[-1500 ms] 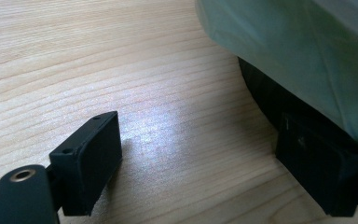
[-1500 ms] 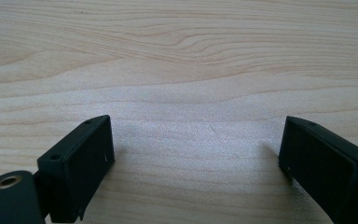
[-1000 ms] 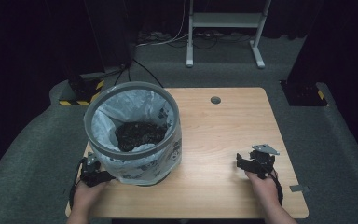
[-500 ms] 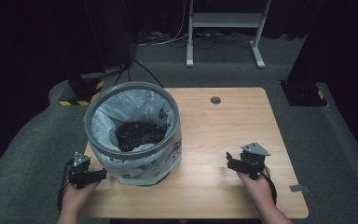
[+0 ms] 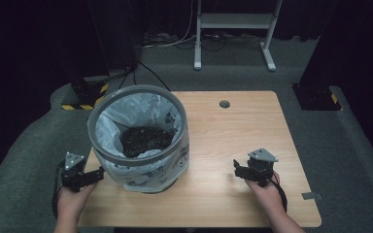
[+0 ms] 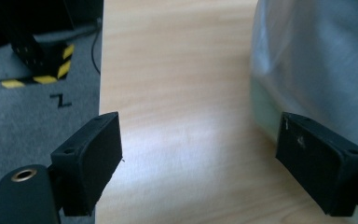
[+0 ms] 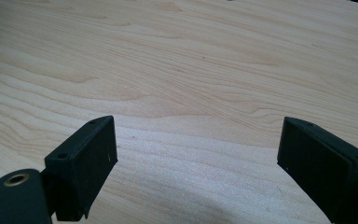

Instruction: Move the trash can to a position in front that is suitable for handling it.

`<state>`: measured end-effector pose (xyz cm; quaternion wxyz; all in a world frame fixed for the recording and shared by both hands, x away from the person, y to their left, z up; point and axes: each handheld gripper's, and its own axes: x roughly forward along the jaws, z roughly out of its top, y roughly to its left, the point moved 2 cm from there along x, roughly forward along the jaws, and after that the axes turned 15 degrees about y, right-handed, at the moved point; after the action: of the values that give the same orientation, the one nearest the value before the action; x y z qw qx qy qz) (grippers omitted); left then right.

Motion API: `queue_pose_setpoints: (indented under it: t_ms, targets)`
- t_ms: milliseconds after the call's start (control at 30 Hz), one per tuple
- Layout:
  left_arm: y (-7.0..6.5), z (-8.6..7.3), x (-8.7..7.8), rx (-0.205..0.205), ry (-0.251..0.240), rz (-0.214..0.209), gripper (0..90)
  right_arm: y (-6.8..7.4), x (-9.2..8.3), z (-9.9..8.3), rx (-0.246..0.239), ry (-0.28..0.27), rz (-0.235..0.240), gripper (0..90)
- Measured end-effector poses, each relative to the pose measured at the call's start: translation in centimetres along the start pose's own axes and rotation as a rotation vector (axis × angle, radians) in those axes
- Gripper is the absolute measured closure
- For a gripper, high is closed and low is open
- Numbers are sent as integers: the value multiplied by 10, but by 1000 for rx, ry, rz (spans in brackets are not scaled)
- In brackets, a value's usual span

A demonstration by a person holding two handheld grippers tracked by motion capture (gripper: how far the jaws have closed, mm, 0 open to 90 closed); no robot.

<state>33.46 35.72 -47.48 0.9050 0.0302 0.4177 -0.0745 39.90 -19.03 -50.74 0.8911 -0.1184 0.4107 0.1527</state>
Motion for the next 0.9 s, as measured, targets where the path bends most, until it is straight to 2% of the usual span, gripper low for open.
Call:
queue_pose_setpoints:
  t_ms: [233,533,600,867,900]
  targets:
    - [-14,9,-6,53,-25,-15,148,0,0,0,-2,2,-1,117]
    - [-27,15,-5,111,-24,-23,150,-1,2,-1,-2,8,-4,117]
    - [-29,15,-4,113,-25,-6,153,-1,2,-1,0,11,-3,117]
    - [-28,15,-4,105,-34,-4,160,1,3,-2,-6,17,1,117]
    - [-28,16,-3,92,-29,-16,167,1,3,-1,-4,15,2,117]
